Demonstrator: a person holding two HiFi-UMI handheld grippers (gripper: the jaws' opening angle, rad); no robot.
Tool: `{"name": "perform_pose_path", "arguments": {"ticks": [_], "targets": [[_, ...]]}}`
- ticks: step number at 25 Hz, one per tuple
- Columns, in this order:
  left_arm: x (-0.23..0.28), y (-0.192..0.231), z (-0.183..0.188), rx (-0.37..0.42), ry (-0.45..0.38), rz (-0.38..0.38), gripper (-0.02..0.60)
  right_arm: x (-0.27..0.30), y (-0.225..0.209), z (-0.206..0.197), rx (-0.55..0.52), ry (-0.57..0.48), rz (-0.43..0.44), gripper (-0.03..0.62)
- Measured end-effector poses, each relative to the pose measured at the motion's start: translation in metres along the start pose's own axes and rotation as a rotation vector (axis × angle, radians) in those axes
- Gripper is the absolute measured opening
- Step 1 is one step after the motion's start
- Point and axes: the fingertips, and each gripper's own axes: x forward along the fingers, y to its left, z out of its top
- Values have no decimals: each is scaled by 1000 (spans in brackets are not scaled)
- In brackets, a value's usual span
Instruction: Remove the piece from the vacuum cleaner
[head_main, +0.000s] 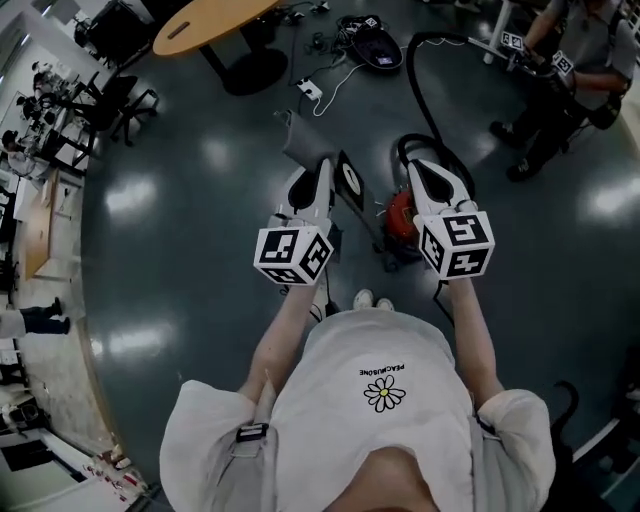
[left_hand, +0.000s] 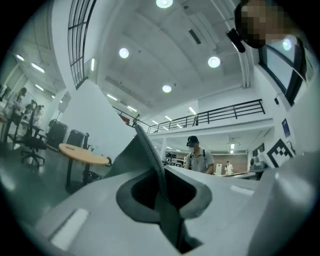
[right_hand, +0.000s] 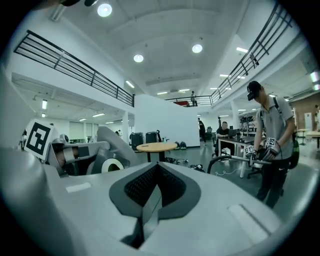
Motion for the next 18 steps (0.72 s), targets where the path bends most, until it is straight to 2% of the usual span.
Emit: {"name": "perform_pose_path", "arguments": {"ticks": [3, 9, 18], "targets": [[6, -11, 17, 76, -37, -2, 25, -9, 8, 21, 3, -64, 3, 21], [2, -36, 18, 130, -36, -30, 25, -22, 12, 23, -21, -110, -20, 21], [13, -36, 33, 180, -57, -24, 25, -24, 1, 25, -24, -116, -38, 21]]}}
